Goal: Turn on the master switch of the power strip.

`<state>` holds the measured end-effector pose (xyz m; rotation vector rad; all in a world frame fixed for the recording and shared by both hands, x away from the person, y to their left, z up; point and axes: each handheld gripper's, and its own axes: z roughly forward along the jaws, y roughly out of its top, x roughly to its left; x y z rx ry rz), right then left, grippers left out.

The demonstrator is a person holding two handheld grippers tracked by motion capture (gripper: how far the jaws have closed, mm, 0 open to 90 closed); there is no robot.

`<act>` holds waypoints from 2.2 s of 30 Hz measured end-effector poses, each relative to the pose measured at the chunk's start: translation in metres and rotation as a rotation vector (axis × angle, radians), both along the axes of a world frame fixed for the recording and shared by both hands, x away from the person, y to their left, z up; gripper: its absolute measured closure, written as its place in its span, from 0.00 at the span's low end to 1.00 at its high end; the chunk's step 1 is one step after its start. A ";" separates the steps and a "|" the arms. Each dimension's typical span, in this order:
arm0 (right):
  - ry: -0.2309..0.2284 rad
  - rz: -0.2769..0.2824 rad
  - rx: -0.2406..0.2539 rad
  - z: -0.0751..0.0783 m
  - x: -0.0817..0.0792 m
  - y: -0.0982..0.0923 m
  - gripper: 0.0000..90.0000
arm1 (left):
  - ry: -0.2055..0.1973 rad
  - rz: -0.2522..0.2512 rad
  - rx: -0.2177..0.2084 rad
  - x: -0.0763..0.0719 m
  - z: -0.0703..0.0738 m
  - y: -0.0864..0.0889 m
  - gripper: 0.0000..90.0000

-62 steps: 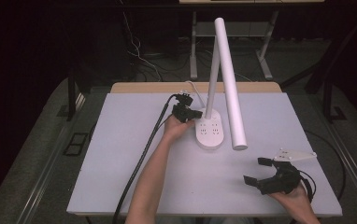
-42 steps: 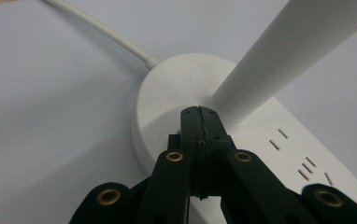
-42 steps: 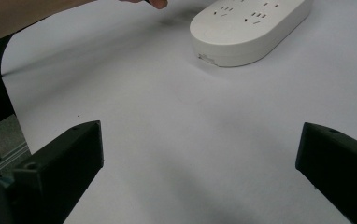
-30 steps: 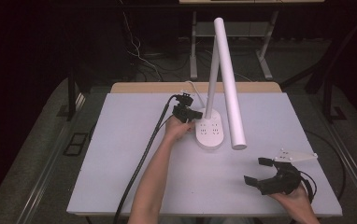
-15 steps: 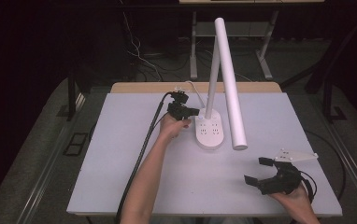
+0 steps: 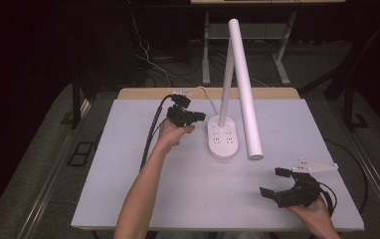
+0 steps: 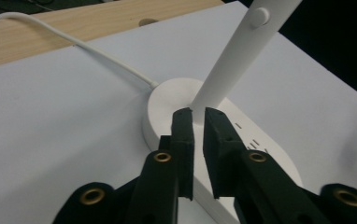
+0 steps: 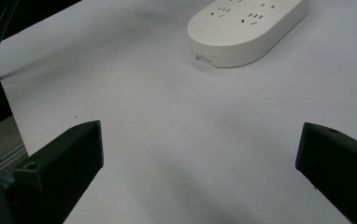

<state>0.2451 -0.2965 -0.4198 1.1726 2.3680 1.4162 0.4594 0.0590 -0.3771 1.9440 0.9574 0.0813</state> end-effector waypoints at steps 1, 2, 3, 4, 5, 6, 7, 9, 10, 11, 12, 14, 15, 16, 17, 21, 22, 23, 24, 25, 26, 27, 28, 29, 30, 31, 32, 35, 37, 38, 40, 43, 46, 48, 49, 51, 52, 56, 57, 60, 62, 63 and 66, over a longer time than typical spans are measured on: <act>0.000 0.000 -0.001 0.000 0.000 0.000 0.00 | -0.006 -0.007 0.006 -0.002 0.002 0.002 0.87; 0.001 -0.001 0.000 0.000 0.000 0.000 0.00 | -0.011 -0.009 -0.003 -0.004 0.003 0.003 0.83; 0.000 0.000 0.000 0.000 0.000 0.000 0.00 | -0.016 -0.011 -0.008 -0.006 0.004 0.005 0.77; 0.000 0.000 0.000 0.000 0.000 0.000 0.00 | -0.012 -0.015 -0.009 -0.007 0.005 0.007 0.68; -0.001 0.000 0.001 0.000 0.000 0.000 0.00 | -0.008 -0.013 -0.005 -0.008 0.006 0.008 0.56; -0.001 0.000 0.001 0.000 0.000 0.000 0.00 | -0.008 -0.013 -0.005 -0.008 0.006 0.008 0.47; -0.001 0.000 0.001 0.000 0.000 0.000 0.00 | -0.016 -0.021 -0.003 -0.010 0.009 0.012 0.36; -0.001 0.000 0.001 0.000 0.000 0.000 0.00 | -0.012 -0.025 -0.016 -0.012 0.011 0.017 0.22; -0.001 0.000 0.002 0.000 0.000 0.000 0.00 | -0.008 -0.026 -0.023 -0.014 0.011 0.019 0.15; -0.002 0.001 0.003 0.000 0.000 0.000 0.00 | 0.001 -0.026 -0.032 -0.015 0.012 0.020 0.09; -0.002 0.000 0.003 0.000 0.000 0.000 0.00 | 0.001 -0.026 -0.032 -0.015 0.012 0.020 0.03; -0.002 0.000 0.003 0.000 0.000 0.000 0.00 | 0.005 -0.030 -0.025 -0.019 0.015 0.027 0.00; -0.002 0.001 0.002 0.000 0.000 0.000 0.00 | 0.001 -0.025 -0.024 -0.021 0.017 0.029 0.00; -0.003 0.002 0.002 0.000 0.000 0.000 0.00 | 0.000 -0.030 -0.026 -0.022 0.018 0.032 0.00; -0.003 0.001 0.003 0.000 0.000 0.000 0.00 | -0.002 -0.030 -0.025 -0.024 0.019 0.035 0.00; -0.002 -0.001 0.003 0.000 0.000 0.000 0.00 | -0.010 -0.029 -0.021 -0.032 0.023 0.045 0.00; -0.002 -0.001 0.002 0.000 0.000 0.000 0.00 | -0.014 -0.027 -0.018 -0.034 0.024 0.048 0.00; -0.001 -0.001 0.002 0.000 0.000 0.000 0.00 | -0.017 -0.024 -0.022 -0.036 0.025 0.050 0.00; -0.001 -0.001 0.002 0.000 0.000 0.000 0.00 | -0.020 -0.027 -0.028 -0.038 0.025 0.053 0.00; -0.002 -0.001 0.002 0.000 0.000 0.000 0.00 | -0.023 -0.032 -0.026 -0.041 0.025 0.056 0.00; -0.002 -0.002 0.003 0.000 0.000 0.000 0.00 | -0.024 -0.029 -0.023 -0.043 0.025 0.059 0.00; -0.003 -0.002 0.003 0.000 0.000 0.000 0.00 | -0.027 -0.029 -0.021 -0.045 0.025 0.061 0.00; -0.003 -0.003 0.003 0.000 0.000 0.000 0.00 | -0.026 -0.027 -0.021 -0.048 0.025 0.062 0.00; -0.001 -0.003 0.003 0.000 0.000 0.000 0.00 | -0.030 -0.026 -0.020 -0.050 0.025 0.064 0.00; 0.003 -0.004 0.004 0.000 0.000 0.000 0.00 | -0.030 -0.027 -0.022 -0.053 0.024 0.066 0.00; 0.004 -0.004 0.003 0.000 0.000 0.000 0.00 | -0.030 -0.026 -0.024 -0.056 0.024 0.067 0.00; 0.004 -0.004 0.004 0.000 0.000 0.000 0.00 | -0.036 -0.028 -0.022 -0.058 0.024 0.070 0.00; 0.006 -0.003 0.007 0.000 0.000 0.001 0.00 | -0.055 -0.024 -0.037 -0.067 0.024 0.075 0.00; 0.007 -0.002 0.008 0.000 0.000 0.001 0.00 | -0.060 -0.026 -0.036 -0.073 0.023 0.078 0.00; 0.005 -0.002 0.008 0.000 0.000 0.001 0.00 | -0.063 -0.024 -0.038 -0.076 0.021 0.079 0.00; 0.005 -0.001 0.009 0.000 0.000 0.002 0.00 | -0.062 -0.023 -0.039 -0.081 0.019 0.082 0.00; 0.009 -0.001 0.009 0.000 0.000 0.003 0.00 | -0.062 -0.020 -0.042 -0.090 0.016 0.088 0.00; 0.003 0.003 0.006 0.000 0.000 0.003 0.00 | -0.065 -0.020 -0.047 -0.095 0.014 0.091 0.00; 0.006 0.002 0.006 0.000 0.000 0.004 0.00 | -0.076 -0.015 -0.060 -0.102 0.012 0.097 0.00; 0.005 0.003 0.006 0.000 0.000 0.004 0.00 | -0.079 -0.012 -0.069 -0.104 0.011 0.098 0.00; 0.007 0.002 0.005 0.000 0.000 0.004 0.00 | -0.082 -0.010 -0.078 -0.108 0.009 0.100 0.00; 0.006 0.002 0.004 0.000 0.000 0.005 0.00 | -0.082 -0.007 -0.082 -0.110 0.008 0.101 0.00; 0.007 0.000 0.005 -0.001 0.000 0.005 0.00 | -0.086 -0.007 -0.085 -0.121 0.003 0.105 0.00; 0.007 0.000 0.004 -0.001 0.000 0.005 0.00 | -0.090 -0.009 -0.087 -0.123 0.002 0.106 0.00; 0.013 -0.002 0.004 0.000 0.000 0.005 0.00 | -0.091 -0.010 -0.088 -0.131 -0.001 0.109 0.00; 0.007 0.002 0.000 -0.001 0.001 0.006 0.00 | -0.091 -0.005 -0.091 -0.133 -0.003 0.110 0.00; 0.009 0.002 -0.001 -0.001 0.000 0.006 0.00 | -0.088 -0.005 -0.092 -0.137 -0.005 0.112 0.00; 0.012 0.002 0.000 -0.001 0.000 0.007 0.00 | -0.092 -0.002 -0.094 -0.143 -0.009 0.114 0.00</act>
